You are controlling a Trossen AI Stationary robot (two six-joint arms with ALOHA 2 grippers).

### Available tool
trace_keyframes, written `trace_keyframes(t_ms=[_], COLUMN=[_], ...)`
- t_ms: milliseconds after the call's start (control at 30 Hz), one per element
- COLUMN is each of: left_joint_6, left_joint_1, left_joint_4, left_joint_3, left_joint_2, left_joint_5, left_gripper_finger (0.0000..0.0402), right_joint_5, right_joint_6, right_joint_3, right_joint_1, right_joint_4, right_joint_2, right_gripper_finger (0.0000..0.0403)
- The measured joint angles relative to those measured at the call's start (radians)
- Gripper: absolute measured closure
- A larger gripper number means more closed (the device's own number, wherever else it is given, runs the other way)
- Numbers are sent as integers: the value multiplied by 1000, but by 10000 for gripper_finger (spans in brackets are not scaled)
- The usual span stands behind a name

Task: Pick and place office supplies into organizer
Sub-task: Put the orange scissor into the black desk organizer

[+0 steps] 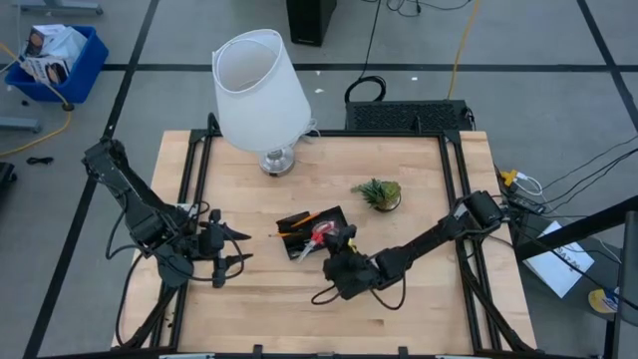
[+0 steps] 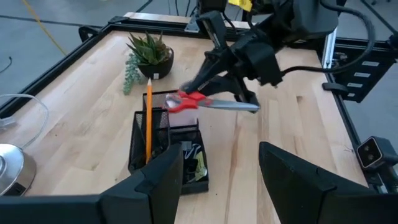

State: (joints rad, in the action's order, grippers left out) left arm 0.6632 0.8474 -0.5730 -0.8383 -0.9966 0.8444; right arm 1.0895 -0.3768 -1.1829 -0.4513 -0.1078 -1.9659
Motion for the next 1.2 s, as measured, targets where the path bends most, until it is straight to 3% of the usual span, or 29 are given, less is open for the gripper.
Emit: trace_keyframes(t_ms=[233,433,500,700,833,1033,1200], left_joint_6=[-3,-2,-1,45,101,291,394], left_joint_1=[0,0,0,-23,-59,-118,-168], left_joint_4=[-1,-2,-1,1,0,19,155], left_joint_3=[0,0,0,0,0,0,0], left_joint_2=[0,0,0,0,0,0,0], left_joint_5=[-14,-14,-13,3,-43,-67,-176], left_gripper_finger=[185,185,185,185,185,186,186], right_joint_5=[67,225,212,20,-18,-21,-24], right_joint_6=[-10,-85,-102,-196,-412,-966,-1166], right_joint_3=[0,-1,-1,-1,-1,-1,-1], right_joint_1=[12,26,25,-10,-53,-105,-105], right_joint_4=[12,11,-5,-216,-390,-530,-575], right_joint_2=[0,0,3,21,26,26,26], right_gripper_finger=[375,375,375,375,375,365,368])
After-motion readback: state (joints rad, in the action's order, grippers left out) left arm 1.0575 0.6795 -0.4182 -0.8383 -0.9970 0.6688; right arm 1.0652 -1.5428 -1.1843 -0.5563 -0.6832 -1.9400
